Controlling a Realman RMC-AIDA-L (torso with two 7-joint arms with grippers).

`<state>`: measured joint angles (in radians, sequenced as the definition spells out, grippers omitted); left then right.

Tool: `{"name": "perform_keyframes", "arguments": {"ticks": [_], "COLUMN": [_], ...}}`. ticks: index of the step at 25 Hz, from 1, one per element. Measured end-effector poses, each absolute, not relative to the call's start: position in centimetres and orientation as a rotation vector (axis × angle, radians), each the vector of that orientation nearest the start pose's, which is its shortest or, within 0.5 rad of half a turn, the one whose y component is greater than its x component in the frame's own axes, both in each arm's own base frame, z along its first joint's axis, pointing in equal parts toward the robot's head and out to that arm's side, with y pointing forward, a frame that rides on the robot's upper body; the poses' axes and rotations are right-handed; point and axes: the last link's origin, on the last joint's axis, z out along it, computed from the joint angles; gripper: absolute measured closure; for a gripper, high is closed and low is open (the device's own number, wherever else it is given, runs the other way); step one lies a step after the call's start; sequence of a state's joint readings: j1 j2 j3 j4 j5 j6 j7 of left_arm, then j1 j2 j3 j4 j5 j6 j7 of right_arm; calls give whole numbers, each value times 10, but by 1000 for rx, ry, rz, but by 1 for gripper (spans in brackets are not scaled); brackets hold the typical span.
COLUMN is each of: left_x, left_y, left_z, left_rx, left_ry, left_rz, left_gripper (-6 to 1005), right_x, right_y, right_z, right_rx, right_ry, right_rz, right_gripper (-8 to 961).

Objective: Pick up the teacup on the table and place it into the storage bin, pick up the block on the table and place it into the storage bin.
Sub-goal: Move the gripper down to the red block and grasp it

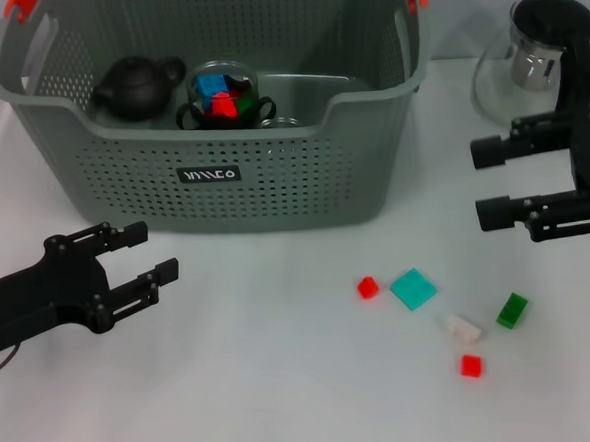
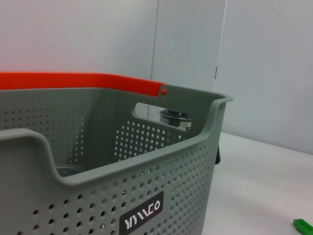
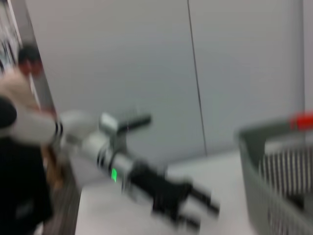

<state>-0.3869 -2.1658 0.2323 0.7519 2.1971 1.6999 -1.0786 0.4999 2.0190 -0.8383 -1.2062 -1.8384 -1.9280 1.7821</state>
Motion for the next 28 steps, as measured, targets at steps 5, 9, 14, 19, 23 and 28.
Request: {"name": "perform_keyframes", "arguments": {"ticks": [5,9,14,19,23,28], "left_x": [-321,-321,-322,-322,-322,-323], "left_y": [269,268,268,268,267,267], "left_z": [21,21,21,21,20,20], "left_rx": [-2472,-2472,-2466,-2464,-2462,-2459], "left_ry": [-538,-542,-543,-541,-546,-546], "left_rz": [-703,-704,-710,-712,-710,-710], "left_gripper": [385,385,385,385,386,385], "right_x": [165,140,117,111,114,123], "right_y": [326,340,345,346,350,354], "right_z": [85,66,23,-12,-27,-48], "right_rx": [-3045,-3089,-3113,-3076,-3036,-3029], "right_ry": [429,450,346,214,200,208], "right_rz": [305,-56,-508,-735,-743,-720], "right_gripper": [278,279,281,284,287,288]}}
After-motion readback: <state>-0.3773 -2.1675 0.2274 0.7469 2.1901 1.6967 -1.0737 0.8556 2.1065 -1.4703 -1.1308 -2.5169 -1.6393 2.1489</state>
